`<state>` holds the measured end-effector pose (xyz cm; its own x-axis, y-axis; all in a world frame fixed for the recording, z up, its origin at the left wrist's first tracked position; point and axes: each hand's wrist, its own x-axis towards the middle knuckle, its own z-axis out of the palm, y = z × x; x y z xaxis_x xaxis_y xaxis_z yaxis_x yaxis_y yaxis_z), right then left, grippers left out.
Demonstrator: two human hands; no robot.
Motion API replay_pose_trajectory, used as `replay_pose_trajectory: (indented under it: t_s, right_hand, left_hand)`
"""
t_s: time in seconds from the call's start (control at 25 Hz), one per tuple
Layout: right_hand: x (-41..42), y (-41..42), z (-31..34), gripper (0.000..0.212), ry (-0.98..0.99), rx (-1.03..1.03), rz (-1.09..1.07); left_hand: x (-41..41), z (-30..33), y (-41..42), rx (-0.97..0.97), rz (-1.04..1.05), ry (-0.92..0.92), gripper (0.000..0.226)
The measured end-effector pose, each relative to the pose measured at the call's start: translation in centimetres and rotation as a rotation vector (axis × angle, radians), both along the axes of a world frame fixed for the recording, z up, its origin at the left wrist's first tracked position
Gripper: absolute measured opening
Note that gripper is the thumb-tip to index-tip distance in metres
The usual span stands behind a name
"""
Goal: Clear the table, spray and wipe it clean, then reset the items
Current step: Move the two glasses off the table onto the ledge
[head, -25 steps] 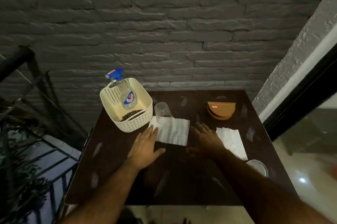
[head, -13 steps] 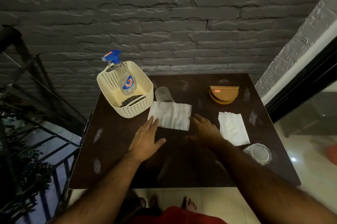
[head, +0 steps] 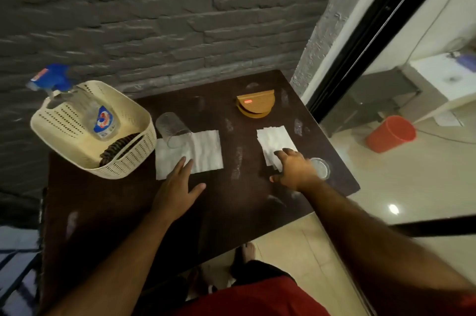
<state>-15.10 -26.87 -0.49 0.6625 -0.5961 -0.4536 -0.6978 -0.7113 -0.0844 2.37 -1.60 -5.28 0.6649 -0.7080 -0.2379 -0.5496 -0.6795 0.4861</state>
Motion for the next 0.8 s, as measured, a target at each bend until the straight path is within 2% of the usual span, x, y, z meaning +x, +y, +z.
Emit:
replay_pose_trajectory:
  t_s: [0.12, 0.24, 0.4, 0.64, 0.72, 0.8]
  right_hand:
    - [-2.9, -3.2, -0.1, 0.08, 0.061, -0.114, -0.119]
    - [-5.0, -6.1, -0.5, 0.088, 0.13, -0.01, -0.272]
    - [-6.1, -7.4, -2.5, 0.108, 0.158, 0.151, -0.337]
    - [-5.6, -8.5, -4.1, 0.082, 0.08, 0.107, -0.336]
    - [-5.3, -8.7, -3.9, 0.076, 0.055, 0.116, -0.377]
    - [-4.8, -9.2, -3.5, 0.078, -0.023, 0.158, -0.443]
  left_hand:
    - [-0.2, -0.7, -2.0, -0.012, -0.047, 0.04, 0.076]
    - [-0.7, -1.1, -3.9, -0.002, -0.065, 0.075, 0.074]
    - [-0.6, -1.2, -6.1, -0.014, -0.044, 0.084, 0.074]
    - [4.6, -1.3, -7.8, 0.002, 0.085, 0.043, 0.071]
    - [7.6, -1.1, -8.1, -0.013, 0.061, -0.061, 0.064]
    - [10.9, -0.6, -8.8, 0.033, -0.016, -0.195, 0.068]
